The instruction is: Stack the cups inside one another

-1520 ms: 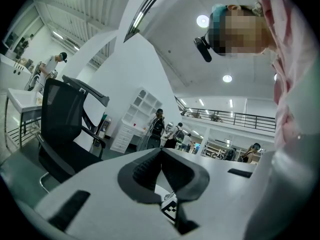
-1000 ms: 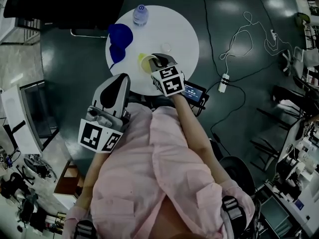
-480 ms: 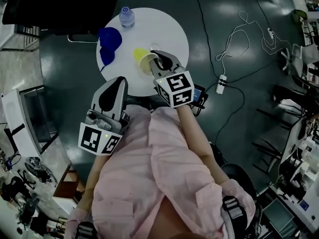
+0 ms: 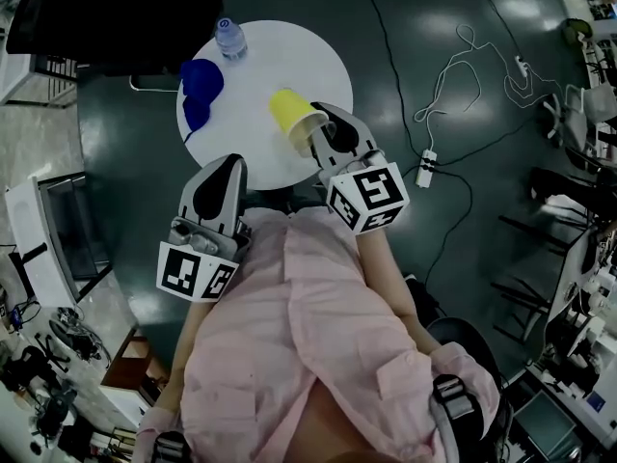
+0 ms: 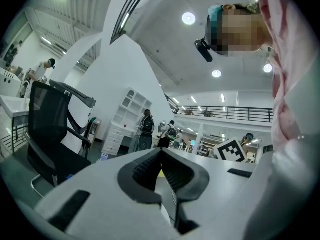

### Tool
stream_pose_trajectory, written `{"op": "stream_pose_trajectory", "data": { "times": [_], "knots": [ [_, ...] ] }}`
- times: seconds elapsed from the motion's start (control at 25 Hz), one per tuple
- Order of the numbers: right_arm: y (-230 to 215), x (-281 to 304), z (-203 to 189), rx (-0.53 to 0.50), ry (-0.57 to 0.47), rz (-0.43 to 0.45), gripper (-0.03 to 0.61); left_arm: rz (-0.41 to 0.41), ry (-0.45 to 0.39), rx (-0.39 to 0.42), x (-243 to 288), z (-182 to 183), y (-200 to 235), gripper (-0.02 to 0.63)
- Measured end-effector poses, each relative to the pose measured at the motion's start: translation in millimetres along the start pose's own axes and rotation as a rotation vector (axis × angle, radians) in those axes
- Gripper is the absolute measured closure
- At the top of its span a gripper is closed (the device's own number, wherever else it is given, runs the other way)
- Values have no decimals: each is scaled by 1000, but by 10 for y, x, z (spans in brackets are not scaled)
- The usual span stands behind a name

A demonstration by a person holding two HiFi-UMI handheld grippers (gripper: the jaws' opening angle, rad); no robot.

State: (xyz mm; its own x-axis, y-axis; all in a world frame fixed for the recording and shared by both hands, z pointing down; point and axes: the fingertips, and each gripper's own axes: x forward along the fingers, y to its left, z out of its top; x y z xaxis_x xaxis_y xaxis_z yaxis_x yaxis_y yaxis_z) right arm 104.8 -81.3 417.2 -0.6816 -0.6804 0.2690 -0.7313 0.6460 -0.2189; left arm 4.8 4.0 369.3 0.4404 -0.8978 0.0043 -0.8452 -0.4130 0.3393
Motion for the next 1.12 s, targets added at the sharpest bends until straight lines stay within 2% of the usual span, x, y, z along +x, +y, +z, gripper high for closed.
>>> {"op": "stream_pose_trajectory", "data": {
  "times": [0.32, 0.48, 0.6, 0.76, 1.12],
  "knots": [
    [-171, -488, 196, 9, -101, -53, 537, -11, 15, 19, 68, -47, -80, 595],
    [-278, -674, 89, 1, -86, -111, 537, -19, 16, 23, 98, -63, -108, 595],
    [-348, -799, -27, 32, -71, -153, 537, -24, 17, 27, 112, -68, -132, 595],
    [-392, -899, -81, 77, -77, -179, 537, -27, 18, 28, 130, -72, -140, 595],
    [-411, -951, -73, 77, -99, -208, 537, -23, 9, 31, 108, -70, -135, 595]
  ]
}}
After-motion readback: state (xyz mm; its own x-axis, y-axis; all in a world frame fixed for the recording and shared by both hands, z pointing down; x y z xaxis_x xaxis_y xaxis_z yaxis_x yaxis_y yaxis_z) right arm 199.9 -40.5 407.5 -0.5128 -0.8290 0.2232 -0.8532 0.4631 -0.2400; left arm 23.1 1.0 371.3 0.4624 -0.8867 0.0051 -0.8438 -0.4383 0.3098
